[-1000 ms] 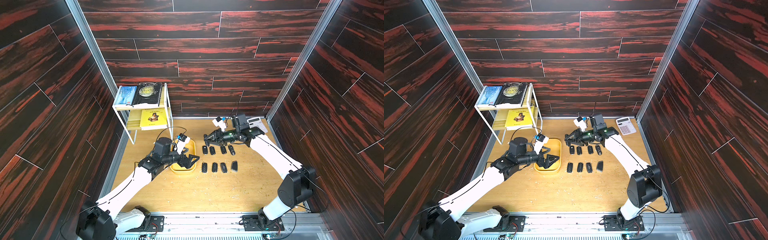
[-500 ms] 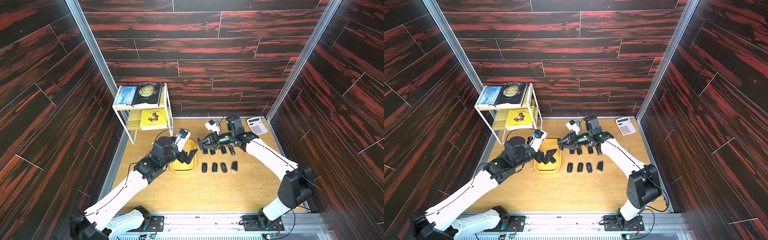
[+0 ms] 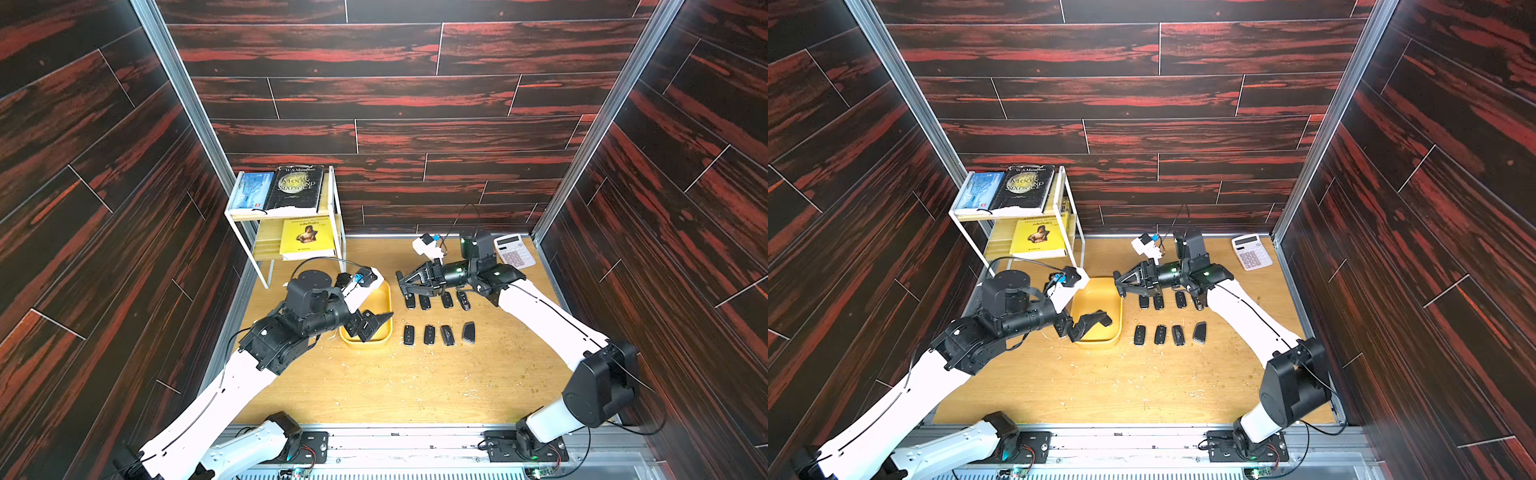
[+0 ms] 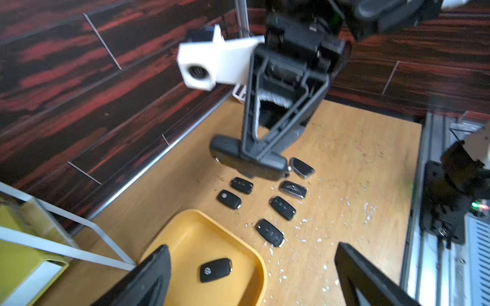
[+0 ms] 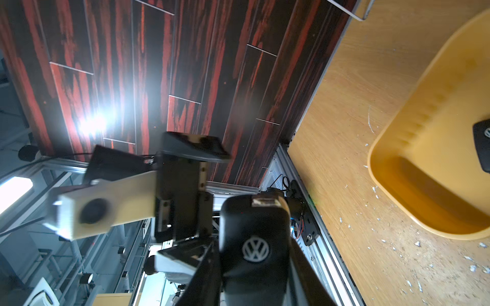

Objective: Place the car key into the storage box
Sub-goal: Pick up the car key from the center of the board.

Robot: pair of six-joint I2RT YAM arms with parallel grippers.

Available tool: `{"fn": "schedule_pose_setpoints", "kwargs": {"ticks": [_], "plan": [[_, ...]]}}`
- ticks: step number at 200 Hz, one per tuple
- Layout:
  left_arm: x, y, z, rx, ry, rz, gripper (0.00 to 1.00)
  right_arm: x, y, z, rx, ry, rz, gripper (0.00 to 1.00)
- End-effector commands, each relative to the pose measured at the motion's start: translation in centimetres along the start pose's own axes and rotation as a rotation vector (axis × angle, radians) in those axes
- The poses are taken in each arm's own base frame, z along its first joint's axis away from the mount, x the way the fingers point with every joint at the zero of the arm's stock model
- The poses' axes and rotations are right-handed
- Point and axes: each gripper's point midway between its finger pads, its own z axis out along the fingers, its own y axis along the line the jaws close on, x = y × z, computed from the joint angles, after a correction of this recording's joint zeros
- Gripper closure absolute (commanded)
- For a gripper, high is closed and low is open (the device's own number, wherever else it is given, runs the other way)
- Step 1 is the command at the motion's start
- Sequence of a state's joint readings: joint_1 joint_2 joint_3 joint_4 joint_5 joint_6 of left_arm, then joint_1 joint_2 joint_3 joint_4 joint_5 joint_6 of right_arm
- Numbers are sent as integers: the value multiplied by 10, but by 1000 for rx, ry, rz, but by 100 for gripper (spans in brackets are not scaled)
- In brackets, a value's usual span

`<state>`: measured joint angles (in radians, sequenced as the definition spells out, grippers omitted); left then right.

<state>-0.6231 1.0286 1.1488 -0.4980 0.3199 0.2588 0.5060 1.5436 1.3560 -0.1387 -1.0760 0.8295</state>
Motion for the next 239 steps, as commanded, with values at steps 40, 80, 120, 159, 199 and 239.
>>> {"fn": "schedule_pose_setpoints", "kwargs": {"ticks": [40,80,120,159,199,239], "plan": [[7,-28,9,189,58,-11,0,25,37,-9,-91,55,-55,63],[-10,-27,-4,149,-66,95,0,36,34,-9,-93,66,-42,65],[-19,-39,-9,218,-97,113,4,43,33,-2,-100,90,-36,65],[-34,-50,-13,280,-204,145,4,50,39,8,-136,119,-31,64],[-35,-48,-9,272,-215,156,3,52,51,14,-162,131,-40,64],[-28,-43,-4,244,-194,167,3,53,52,20,-165,140,-35,64]]}}
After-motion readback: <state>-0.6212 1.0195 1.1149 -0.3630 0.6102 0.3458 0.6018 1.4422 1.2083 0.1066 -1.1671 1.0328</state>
